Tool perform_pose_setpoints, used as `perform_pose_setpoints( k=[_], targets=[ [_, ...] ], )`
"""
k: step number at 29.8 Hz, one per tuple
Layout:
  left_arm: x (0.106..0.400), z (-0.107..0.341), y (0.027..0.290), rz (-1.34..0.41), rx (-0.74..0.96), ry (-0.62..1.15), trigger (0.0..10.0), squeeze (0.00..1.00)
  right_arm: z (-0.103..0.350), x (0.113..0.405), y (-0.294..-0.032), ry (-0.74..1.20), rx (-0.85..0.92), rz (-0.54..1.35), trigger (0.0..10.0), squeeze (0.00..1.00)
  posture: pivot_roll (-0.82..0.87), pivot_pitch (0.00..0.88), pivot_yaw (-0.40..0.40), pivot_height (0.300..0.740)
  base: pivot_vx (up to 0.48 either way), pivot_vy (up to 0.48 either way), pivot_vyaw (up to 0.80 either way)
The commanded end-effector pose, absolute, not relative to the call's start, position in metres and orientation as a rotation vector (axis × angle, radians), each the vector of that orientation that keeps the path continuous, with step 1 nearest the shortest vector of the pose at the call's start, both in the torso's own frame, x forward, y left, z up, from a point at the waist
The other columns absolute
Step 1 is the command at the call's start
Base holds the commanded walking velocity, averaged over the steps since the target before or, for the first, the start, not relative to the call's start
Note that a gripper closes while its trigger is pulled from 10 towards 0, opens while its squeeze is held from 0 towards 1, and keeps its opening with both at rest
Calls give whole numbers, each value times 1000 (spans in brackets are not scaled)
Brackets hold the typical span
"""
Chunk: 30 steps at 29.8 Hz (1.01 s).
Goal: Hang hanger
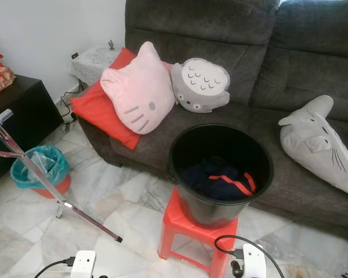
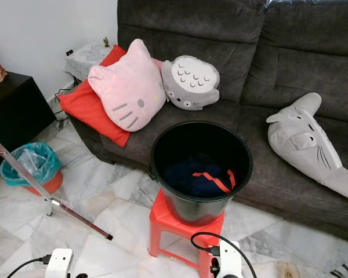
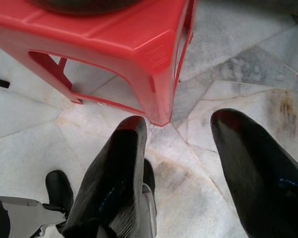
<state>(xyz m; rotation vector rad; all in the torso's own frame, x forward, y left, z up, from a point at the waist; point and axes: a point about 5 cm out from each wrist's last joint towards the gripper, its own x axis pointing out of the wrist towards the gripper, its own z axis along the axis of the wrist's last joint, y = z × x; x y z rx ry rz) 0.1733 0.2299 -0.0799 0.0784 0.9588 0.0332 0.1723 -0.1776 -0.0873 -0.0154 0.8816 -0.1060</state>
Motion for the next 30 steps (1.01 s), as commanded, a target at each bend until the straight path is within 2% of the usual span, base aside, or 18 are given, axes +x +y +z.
perform_pose_setpoints(
  k=[1,6,10,17,25,30],
  targets=[
    [171,-81,230,15,93,966,10000,0,-88,171,-175,890,-5,-105,10000,0,-57,1,46,740,0,-401,-594],
    [173,-80,228,2,98,958,10000,0,-88,171,-175,892,-4,-105,10000,0,-57,1,46,740,0,0,-596],
    [175,-79,228,4,105,951,10000,0,-89,170,-175,893,-4,-105,10000,0,-56,2,47,740,0,-448,-594],
    [174,-80,228,12,91,951,10000,0,-89,170,-174,895,-3,-102,10000,0,-56,3,45,740,0,0,-591],
    [175,-79,227,5,87,947,10000,0,-87,173,-174,864,-13,-87,10000,0,-59,5,45,740,0,0,0],
    [177,-79,226,6,81,941,10000,0,-81,185,-173,819,-39,-58,10000,0,-61,2,43,740,0,0,0]
  ],
)
